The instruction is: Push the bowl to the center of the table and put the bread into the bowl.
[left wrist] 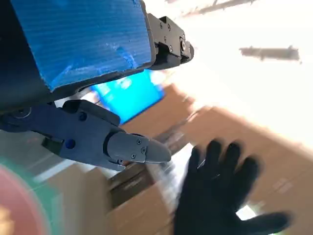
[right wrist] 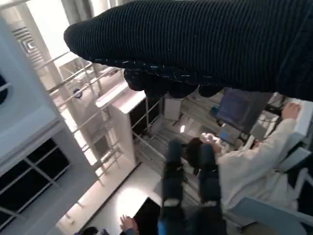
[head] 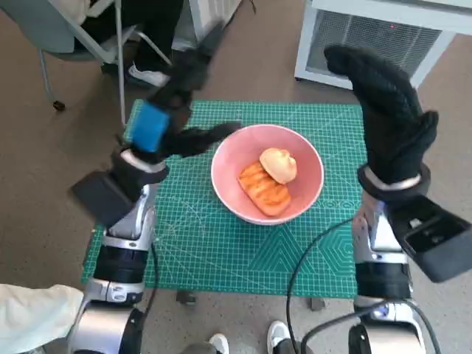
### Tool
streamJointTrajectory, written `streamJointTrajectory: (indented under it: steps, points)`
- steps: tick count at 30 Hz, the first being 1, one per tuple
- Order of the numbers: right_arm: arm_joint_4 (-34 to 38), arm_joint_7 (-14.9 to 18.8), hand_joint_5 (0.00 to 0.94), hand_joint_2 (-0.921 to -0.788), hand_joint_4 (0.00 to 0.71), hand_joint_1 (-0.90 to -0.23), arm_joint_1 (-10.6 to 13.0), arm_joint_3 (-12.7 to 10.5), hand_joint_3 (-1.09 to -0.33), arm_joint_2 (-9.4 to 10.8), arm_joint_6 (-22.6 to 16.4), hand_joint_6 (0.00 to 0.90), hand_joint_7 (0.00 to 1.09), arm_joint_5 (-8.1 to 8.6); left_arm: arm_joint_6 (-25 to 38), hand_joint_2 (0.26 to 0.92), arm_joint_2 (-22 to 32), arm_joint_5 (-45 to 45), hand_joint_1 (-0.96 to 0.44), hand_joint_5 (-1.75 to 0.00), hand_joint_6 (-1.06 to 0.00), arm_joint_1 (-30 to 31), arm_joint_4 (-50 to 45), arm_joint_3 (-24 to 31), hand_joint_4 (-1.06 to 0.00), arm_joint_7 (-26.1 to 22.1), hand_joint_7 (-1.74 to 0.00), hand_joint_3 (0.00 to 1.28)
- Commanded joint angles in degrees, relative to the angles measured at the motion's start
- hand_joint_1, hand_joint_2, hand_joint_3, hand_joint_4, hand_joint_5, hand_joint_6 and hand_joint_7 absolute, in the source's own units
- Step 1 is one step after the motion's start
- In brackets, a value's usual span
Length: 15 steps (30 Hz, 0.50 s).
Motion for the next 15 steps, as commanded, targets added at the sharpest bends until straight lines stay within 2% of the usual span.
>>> streamJointTrajectory:
  steps: [1, 7, 15]
  points:
    - [1.0, 0.1, 0.289, -0.921, 0.103, -0.531, -0.9, 0.4, -0.777, 0.7, 0.6, -0.001, 0.6, 0.02, -2.8, 0.921, -3.9, -3.2, -0.5, -0.04, -0.4, 1.5, -2.3, 1.7, -0.27, 2.5, -0.11, 0.26]
    - [0.9, -0.9, 0.261, -0.921, 0.122, -0.543, -1.7, 1.0, -0.771, 1.1, 0.0, -0.001, 0.6, -2.02, -3.5, 0.921, -5.8, -3.7, -0.5, -0.03, -0.45, 3.4, -4.4, 1.8, -0.33, 3.5, -0.1, 0.23]
    - [0.3, -1.2, 0.237, -0.921, 0.138, -0.549, -2.1, 1.5, -0.77, 1.3, 0.0, -0.001, 0.61, -2.84, 1.1, 0.921, -2.8, -4.0, -0.54, 0.0, -0.43, 5.8, -8.5, 1.4, -0.26, 1.3, -0.08, 0.21]
